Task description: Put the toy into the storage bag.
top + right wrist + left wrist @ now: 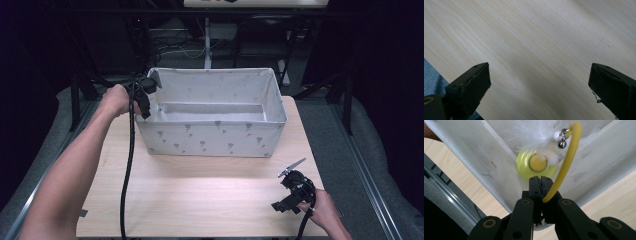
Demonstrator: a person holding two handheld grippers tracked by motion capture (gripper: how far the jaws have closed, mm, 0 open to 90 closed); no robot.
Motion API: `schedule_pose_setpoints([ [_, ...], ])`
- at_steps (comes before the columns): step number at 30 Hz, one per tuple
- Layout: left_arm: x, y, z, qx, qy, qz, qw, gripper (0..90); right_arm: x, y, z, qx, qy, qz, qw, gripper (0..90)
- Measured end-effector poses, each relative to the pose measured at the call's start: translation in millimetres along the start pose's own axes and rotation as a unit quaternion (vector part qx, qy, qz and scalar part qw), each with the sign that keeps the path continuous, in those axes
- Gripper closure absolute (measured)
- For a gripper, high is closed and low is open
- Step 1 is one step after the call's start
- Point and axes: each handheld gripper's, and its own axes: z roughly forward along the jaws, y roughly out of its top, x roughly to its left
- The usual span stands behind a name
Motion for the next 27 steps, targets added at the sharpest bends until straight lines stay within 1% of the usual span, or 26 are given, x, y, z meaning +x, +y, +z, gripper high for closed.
schedule_pose_setpoints([
  [6,1.4,0.1,1.7,0.000,-0.006,-0.004,1.0000,87.4,0.3,-0.2,0.4,-0.003,0.000,0.003,1.0000,3.6],
  [12,-0.6,-0.4,-2.8,-0.005,0.004,-0.004,1.0000,84.7,0.4,0.0,-0.1,-0.002,-0.001,0.001,1.0000,3.6],
  [15,-1.3,-1.8,-6.0,-0.012,0.007,-0.003,0.9999,80.1,0.6,0.0,-0.3,-0.005,0.000,0.001,1.0000,3.6],
  [16,-1.4,-2.3,-7.4,-0.013,0.010,-0.004,0.9999,77.1,0.6,0.0,-0.3,-0.005,0.000,0.001,1.0000,3.6],
  [17,-1.7,-2.4,-8.4,-0.011,0.013,-0.005,0.9998,68.8,0.6,0.1,-0.3,-0.004,0.000,0.000,1.0000,3.6],
  [18,-2.5,-2.8,-10.6,-0.014,0.020,-0.004,0.9997,64.6,0.7,0.1,-0.2,-0.004,0.001,0.001,1.0000,3.6],
  [20,-3.7,-3.4,-17.0,-0.027,0.023,-0.006,0.9994,56.1,0.8,0.4,-0.1,-0.002,0.003,0.000,1.0000,3.6],
  [21,-4.4,-3.5,-20.0,-0.030,0.025,-0.004,0.9992,52.5,1.1,0.2,0.4,-0.005,0.004,0.003,1.0000,3.6],
  [22,-6.2,-3.7,-23.5,-0.033,0.032,-0.003,0.9989,49.7,1.1,0.3,0.3,-0.005,0.004,0.003,1.0000,3.6],
  [23,-7.6,-4.2,-26.9,-0.038,0.035,-0.001,0.9987,46.4,0.9,0.4,-0.1,-0.002,0.000,0.002,1.0000,3.6],
  [27,-13.4,-8.2,-39.2,-0.055,0.042,0.007,0.9976,37.3,0.2,0.7,-0.7,0.002,-0.001,-0.001,1.0000,3.6],
])
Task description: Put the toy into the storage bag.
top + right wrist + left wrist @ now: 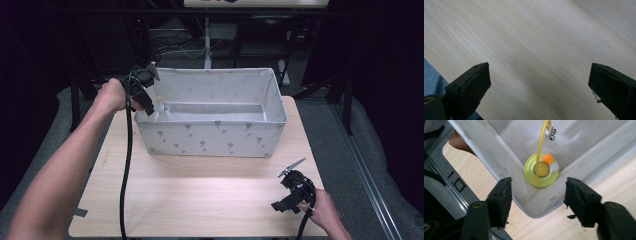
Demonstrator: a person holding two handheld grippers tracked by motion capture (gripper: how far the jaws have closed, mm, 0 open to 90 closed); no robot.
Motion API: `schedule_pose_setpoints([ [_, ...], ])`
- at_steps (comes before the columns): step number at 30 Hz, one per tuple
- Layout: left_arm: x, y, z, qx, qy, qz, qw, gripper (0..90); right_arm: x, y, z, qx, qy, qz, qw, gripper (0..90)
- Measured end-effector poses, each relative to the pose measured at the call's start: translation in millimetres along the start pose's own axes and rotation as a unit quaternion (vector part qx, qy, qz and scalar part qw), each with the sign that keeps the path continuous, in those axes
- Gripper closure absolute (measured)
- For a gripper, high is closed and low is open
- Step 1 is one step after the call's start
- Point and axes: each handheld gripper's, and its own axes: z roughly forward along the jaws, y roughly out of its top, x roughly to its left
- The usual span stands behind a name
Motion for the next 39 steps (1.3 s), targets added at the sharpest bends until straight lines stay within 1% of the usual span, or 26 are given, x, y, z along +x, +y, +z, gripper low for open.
schedule_pose_setpoints([
  [4,-2.5,-5.6,-8.3,-0.012,0.001,0.001,0.9999,27.9,0.2,0.1,-0.1,0.000,0.001,0.000,1.0000,3.6],
  [6,-3.5,-8.8,-11.6,-0.018,0.001,0.000,0.9998,24.1,1.0,-0.3,0.5,-0.006,0.006,0.006,1.0000,3.6],
  [11,-3.0,-17.5,-19.7,-0.030,0.001,-0.005,0.9995,19.2,1.3,-0.2,0.3,-0.004,0.006,0.007,1.0000,3.6],
  [13,-2.0,-21.7,-22.0,-0.032,0.001,-0.007,0.9995,17.3,1.0,0.0,-0.1,0.000,0.004,0.003,1.0000,3.6],
  [19,1.8,-39.4,-25.5,-0.040,0.003,-0.016,0.9991,14.6,1.1,-0.2,0.6,-0.004,0.003,0.005,1.0000,3.6],
  [22,4.2,-49.3,-24.4,-0.040,0.006,-0.021,0.9990,10.4,1.0,0.1,0.1,-0.001,0.002,0.003,1.0000,3.7],
  [23,4.5,-52.9,-23.7,-0.043,0.005,-0.026,0.9987,9.3,1.0,0.1,0.2,-0.001,0.002,0.002,1.0000,3.7],
  [24,5.2,-56.5,-23.8,-0.042,0.007,-0.025,0.9988,8.0,1.1,0.1,0.5,-0.002,0.002,0.002,1.0000,3.7],
  [26,5.5,-63.8,-22.7,-0.048,0.006,-0.031,0.9984,6.4,1.1,0.1,0.5,-0.001,0.001,0.002,1.0000,3.7],
  [28,6.2,-70.8,-20.6,-0.048,0.007,-0.033,0.9983,5.4,1.0,0.0,0.6,0.000,0.001,0.001,1.0000,3.7],
  [32,4.0,-84.5,-14.4,-0.055,0.004,-0.040,0.9977,3.5,1.0,-0.5,1.7,-0.002,0.000,0.003,1.0000,3.7],
  [34,2.6,-92.7,-11.1,-0.062,0.003,-0.046,0.9970,2.7,1.1,0.1,0.3,0.004,-0.001,-0.001,1.0000,3.7],
  [35,1.7,-97.2,-9.1,-0.061,0.005,-0.046,0.9971,2.6,1.1,0.2,0.0,0.005,-0.005,-0.003,1.0000,3.7],
  [37,-0.1,-107.0,-4.1,-0.061,0.004,-0.049,0.9969,2.0,1.5,0.2,-0.6,0.001,-0.001,0.000,1.0000,3.7],
  [39,-2.0,-117.5,1.4,-0.067,0.003,-0.057,0.9961,1.5,1.7,0.1,-1.0,0.002,-0.002,0.000,1.0000,3.7],
])
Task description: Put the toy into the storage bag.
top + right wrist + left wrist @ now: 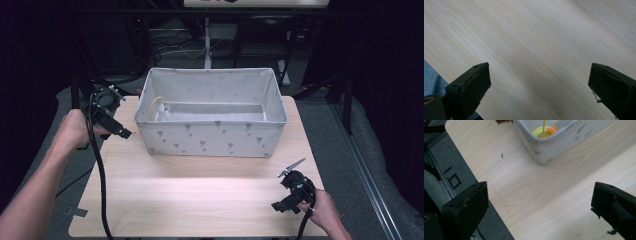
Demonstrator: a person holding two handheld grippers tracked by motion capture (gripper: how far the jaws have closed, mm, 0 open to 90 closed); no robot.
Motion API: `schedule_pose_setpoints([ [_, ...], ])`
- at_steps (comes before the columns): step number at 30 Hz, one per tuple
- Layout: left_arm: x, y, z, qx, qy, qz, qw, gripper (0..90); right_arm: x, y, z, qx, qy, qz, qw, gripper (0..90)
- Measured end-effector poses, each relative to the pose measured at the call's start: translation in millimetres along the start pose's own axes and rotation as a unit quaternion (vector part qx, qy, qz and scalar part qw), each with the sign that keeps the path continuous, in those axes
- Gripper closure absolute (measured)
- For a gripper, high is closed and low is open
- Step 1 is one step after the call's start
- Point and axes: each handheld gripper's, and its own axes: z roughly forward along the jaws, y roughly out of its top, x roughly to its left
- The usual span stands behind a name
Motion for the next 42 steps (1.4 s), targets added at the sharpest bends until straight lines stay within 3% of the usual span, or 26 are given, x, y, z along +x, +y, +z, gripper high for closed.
schedule_pose_setpoints([
  [6,-1.3,-32.6,20.4,-0.001,0.000,-0.018,0.9998,0.3,2.7,-0.2,1.3,-0.009,-0.004,0.002,0.9999,3.7],
  [10,-6.2,-51.6,37.2,-0.011,0.004,-0.027,0.9996,0.3,2.4,0.0,0.3,0.000,-0.005,-0.001,1.0000,3.7],
  [21,-22.6,-104.7,100.1,-0.005,-0.016,-0.058,0.9982,0.1,4.1,1.5,1.6,0.005,-0.009,-0.010,0.9999,3.7],
  [24,-26.8,-120.3,121.4,0.009,-0.036,-0.078,0.9963,0.1,4.8,1.1,2.9,-0.003,-0.007,-0.003,1.0000,3.8],
  [26,-31.8,-127.3,131.5,0.010,-0.034,-0.085,0.9958,0.1,4.4,1.0,3.1,0.000,-0.006,-0.002,1.0000,3.8],
  [29,-37.1,-133.9,142.2,0.007,-0.029,-0.094,0.9951,0.1,4.0,0.8,3.1,-0.001,-0.006,-0.004,1.0000,3.9],
  [32,-44.5,-138.9,152.7,0.020,-0.034,-0.095,0.9947,0.1,3.5,0.9,1.9,0.004,-0.007,-0.010,0.9999,3.9],
  [36,-49.3,-143.7,156.1,-0.003,-0.035,-0.115,0.9927,0.3,2.8,0.1,3.0,0.001,-0.011,-0.006,0.9999,3.9],
  [40,-56.7,-141.5,154.6,-0.006,-0.025,-0.086,0.9960,0.3,3.0,0.1,2.3,0.000,-0.009,-0.005,0.9999,4.0],
  [42,-59.4,-142.0,155.2,-0.019,-0.023,-0.087,0.9958,1.3,2.8,-0.2,2.1,0.001,-0.011,-0.006,0.9999,4.0],
])
